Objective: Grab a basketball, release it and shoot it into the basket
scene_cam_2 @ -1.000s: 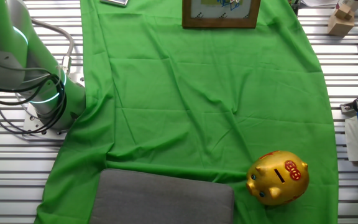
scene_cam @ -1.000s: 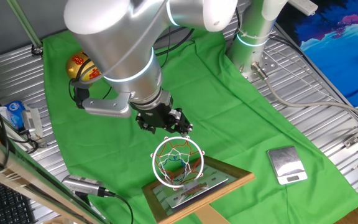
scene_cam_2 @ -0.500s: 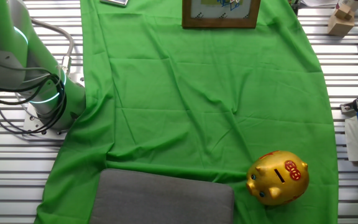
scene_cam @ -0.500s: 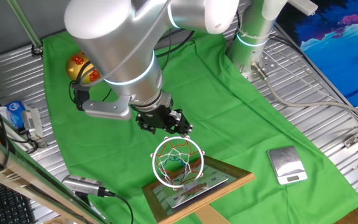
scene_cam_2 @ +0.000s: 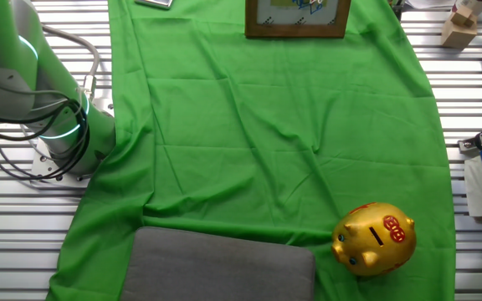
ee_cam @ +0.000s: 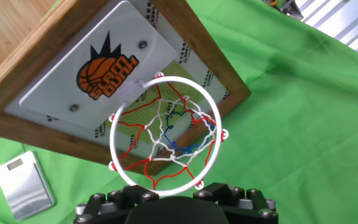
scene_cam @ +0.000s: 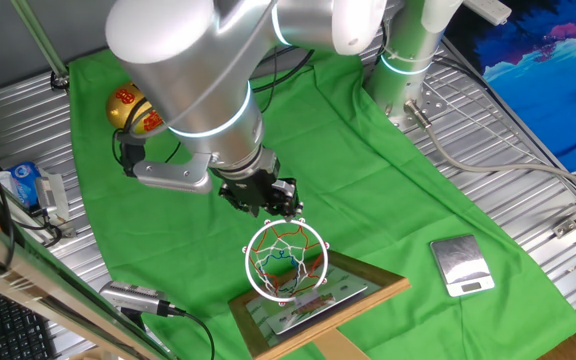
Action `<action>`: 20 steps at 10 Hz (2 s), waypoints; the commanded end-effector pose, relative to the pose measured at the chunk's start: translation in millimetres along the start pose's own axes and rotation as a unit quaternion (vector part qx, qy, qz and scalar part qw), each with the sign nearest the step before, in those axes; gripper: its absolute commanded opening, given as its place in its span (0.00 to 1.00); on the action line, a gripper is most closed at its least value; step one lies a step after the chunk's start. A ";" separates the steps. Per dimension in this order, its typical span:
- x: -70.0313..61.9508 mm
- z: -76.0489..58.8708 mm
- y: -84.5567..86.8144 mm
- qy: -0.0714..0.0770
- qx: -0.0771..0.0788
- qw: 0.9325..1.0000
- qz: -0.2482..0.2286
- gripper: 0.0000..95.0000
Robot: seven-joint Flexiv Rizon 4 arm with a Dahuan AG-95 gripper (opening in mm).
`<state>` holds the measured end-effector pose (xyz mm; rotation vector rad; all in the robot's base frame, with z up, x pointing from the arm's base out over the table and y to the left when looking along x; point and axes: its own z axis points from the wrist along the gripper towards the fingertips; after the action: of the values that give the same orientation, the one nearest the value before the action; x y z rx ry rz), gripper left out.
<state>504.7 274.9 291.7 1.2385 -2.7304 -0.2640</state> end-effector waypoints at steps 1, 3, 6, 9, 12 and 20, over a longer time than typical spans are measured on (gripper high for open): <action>-0.5 -0.6 -0.2 0.002 0.000 1.000 0.001 0.00; -0.5 -0.6 -0.2 0.003 0.001 1.000 0.005 0.00; -0.5 -0.6 -0.2 0.000 0.005 1.000 0.030 0.00; -0.5 -0.6 -0.2 -0.009 0.015 0.996 0.088 0.00; -0.5 -0.6 -0.2 -0.007 0.023 0.995 0.098 0.00; -0.5 -0.6 -0.2 -0.013 0.029 0.994 0.101 0.00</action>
<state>505.1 275.2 291.9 0.9706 -2.8766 -0.1815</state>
